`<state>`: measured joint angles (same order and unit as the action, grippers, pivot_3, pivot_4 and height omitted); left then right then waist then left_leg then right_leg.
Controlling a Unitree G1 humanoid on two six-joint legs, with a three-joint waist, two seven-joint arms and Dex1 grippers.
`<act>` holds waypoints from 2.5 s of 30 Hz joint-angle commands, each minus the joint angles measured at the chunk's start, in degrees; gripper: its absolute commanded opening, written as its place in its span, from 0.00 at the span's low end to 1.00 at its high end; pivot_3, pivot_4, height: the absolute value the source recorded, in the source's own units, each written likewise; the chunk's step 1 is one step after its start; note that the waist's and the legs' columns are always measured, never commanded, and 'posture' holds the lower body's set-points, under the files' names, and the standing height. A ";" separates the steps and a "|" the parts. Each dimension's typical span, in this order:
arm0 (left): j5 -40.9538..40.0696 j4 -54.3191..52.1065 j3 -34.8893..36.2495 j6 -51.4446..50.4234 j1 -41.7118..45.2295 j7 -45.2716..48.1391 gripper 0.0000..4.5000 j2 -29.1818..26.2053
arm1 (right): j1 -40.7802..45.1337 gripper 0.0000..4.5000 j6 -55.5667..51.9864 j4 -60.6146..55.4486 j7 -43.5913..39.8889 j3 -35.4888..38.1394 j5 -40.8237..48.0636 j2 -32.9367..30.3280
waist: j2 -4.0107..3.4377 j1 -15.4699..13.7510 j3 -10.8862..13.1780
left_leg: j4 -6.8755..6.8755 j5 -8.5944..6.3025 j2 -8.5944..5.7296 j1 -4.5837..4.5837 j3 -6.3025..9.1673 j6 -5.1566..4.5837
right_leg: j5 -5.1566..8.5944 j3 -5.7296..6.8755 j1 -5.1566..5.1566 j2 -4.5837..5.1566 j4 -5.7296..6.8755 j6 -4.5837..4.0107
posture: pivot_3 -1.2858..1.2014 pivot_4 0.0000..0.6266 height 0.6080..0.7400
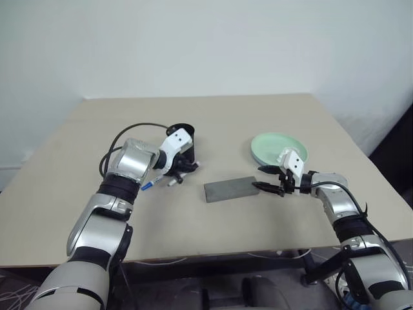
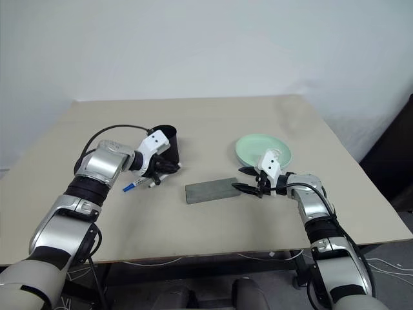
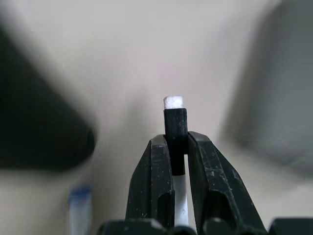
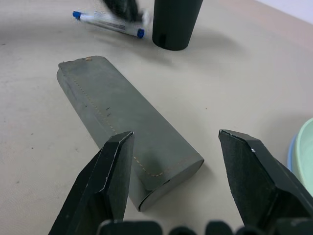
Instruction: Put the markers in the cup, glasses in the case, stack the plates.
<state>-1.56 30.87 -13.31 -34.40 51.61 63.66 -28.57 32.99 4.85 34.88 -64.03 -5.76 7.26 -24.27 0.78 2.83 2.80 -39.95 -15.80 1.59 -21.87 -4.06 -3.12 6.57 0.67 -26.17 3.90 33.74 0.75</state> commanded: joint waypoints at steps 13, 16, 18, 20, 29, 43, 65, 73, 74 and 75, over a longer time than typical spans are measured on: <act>-2.26 13.42 14.45 33.71 11.32 -24.45 0.01 7.32 | 2.36 0.67 0.20 -0.92 -0.86 1.16 0.94 -0.94 | 0.01 0.02 0.00 | -0.01 0.03 0.00 0.31 0.00 -0.01 | -0.01 -0.01 0.31 -0.02 0.01 0.01 | 0.52 0.00 0.94; -0.13 19.18 14.72 39.06 12.79 -30.41 0.01 7.18 | 2.41 0.67 0.14 -1.03 -0.85 1.20 0.94 -1.06 | 0.00 0.02 0.00 | -0.01 0.02 0.00 0.30 0.00 -0.01 | -0.01 0.00 0.31 -0.03 0.01 0.02 | 0.52 0.00 0.94; 0.71 21.91 14.92 41.31 13.26 -33.04 0.01 6.99 | 2.43 0.67 0.12 -1.13 -0.85 1.24 0.97 -1.17 | 0.01 0.02 0.00 | 0.00 0.02 0.00 0.30 0.00 -0.01 | -0.02 0.01 0.31 -0.03 0.01 0.03 | 0.52 0.00 0.94; 1.06 24.88 15.61 43.14 13.28 -35.72 0.01 6.60 | 2.49 0.67 0.21 -0.93 -0.89 1.27 0.93 -1.33 | 0.01 0.00 0.00 | -0.01 0.02 0.00 0.28 0.00 -0.01 | -0.02 0.02 0.31 -0.02 0.00 0.03 | 0.52 0.00 0.94; -0.40 31.60 18.61 49.17 12.53 -39.91 0.08 7.09 | 2.68 0.67 0.12 -0.75 -0.88 1.02 0.92 -1.23 | 0.01 -0.04 0.00 | 0.00 0.01 0.00 0.27 -0.01 0.02 | -0.02 0.06 0.30 0.00 -0.01 0.03 | 0.52 0.00 0.94; -2.59 34.27 21.00 52.05 12.93 -37.80 1.00 8.99 | 2.29 0.67 0.09 -1.19 -0.68 1.05 1.01 -1.16 | 0.01 0.02 0.00 | -0.01 0.00 0.00 0.26 -0.01 0.03 | -0.02 0.09 0.30 0.01 -0.01 0.03 | 0.52 0.00 0.94; -1.79 15.06 10.50 7.96 14.82 -1.96 1.00 -12.72 | 3.54 0.67 0.53 0.44 -1.18 0.65 0.67 -0.86 | 0.02 0.16 0.01 | 0.06 -0.02 0.03 0.25 0.00 0.07 | -0.01 0.10 0.25 -0.01 -0.03 0.02 | 0.52 0.00 0.94; 2.14 9.08 4.00 1.87 9.47 4.01 1.00 -17.03 | 4.62 0.67 1.47 2.16 -1.26 0.36 0.30 0.27 | 0.02 0.15 0.01 | 0.07 -0.02 0.07 0.24 -0.01 0.07 | 0.00 0.09 0.16 -0.03 0.05 0.00 | 0.52 0.00 0.94; 2.88 9.07 3.42 2.45 8.64 3.96 1.00 -17.37 | 4.66 0.67 1.58 2.30 -1.27 0.37 0.30 0.29 | 0.02 0.16 0.01 | 0.07 -0.02 0.07 0.23 -0.02 0.07 | 0.00 0.08 0.14 -0.03 0.06 0.00 | 0.52 0.00 0.94; 3.47 8.97 2.92 2.89 7.92 3.89 1.00 -17.66 | 4.67 0.67 1.69 2.41 -1.30 0.38 0.31 0.29 | 0.02 0.16 0.01 | 0.07 -0.02 0.08 0.21 -0.02 0.07 | 0.00 0.08 0.11 -0.03 0.05 0.00 | 0.52 0.00 0.94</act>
<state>0.82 41.45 -10.14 -32.41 58.95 67.34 -45.15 35.65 5.37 37.93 -65.19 -6.14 7.07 -23.84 0.81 2.99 2.81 -39.88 -15.82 1.67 -21.67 -4.10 -3.05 6.58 0.73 -26.07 3.87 33.80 0.75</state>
